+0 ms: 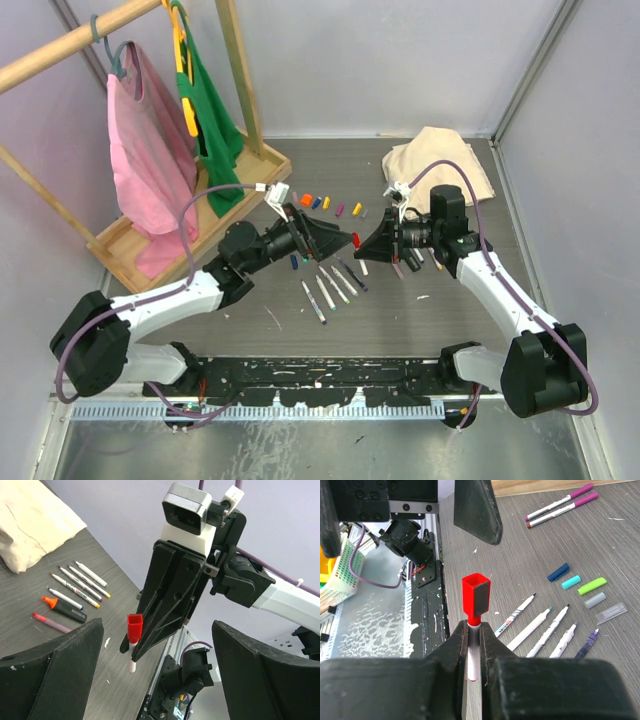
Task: Open the pen caps
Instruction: Open the pen cap from the pen.
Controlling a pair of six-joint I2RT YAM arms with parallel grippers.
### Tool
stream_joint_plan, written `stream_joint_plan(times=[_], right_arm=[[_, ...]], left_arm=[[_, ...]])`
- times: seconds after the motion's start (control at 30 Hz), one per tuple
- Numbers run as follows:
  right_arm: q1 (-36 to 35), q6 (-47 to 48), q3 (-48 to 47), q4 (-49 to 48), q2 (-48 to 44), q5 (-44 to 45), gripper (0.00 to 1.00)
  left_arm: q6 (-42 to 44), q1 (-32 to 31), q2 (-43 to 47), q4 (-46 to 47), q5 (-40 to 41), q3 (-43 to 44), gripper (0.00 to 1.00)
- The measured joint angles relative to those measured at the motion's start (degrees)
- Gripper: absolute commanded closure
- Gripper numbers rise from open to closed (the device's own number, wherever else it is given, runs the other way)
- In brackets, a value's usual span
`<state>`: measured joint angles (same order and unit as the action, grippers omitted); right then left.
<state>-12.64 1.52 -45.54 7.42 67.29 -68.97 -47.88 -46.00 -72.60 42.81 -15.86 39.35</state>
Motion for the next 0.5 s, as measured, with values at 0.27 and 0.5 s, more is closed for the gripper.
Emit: stream_joint_plan(times=[0.27,0.5], right_arm=[[0.0,0.15,0.0,0.04,0.0,-0.13,0.99],[0.0,0.15,0.0,0.2,0.0,-0.13,0.99]], left_arm=[[-2.75,-0.04,-4.83,0.66,-0.72,1.25,0.32],[-3.85,-1.33,-7.78,0.66,-0.68,2.29,0.51]])
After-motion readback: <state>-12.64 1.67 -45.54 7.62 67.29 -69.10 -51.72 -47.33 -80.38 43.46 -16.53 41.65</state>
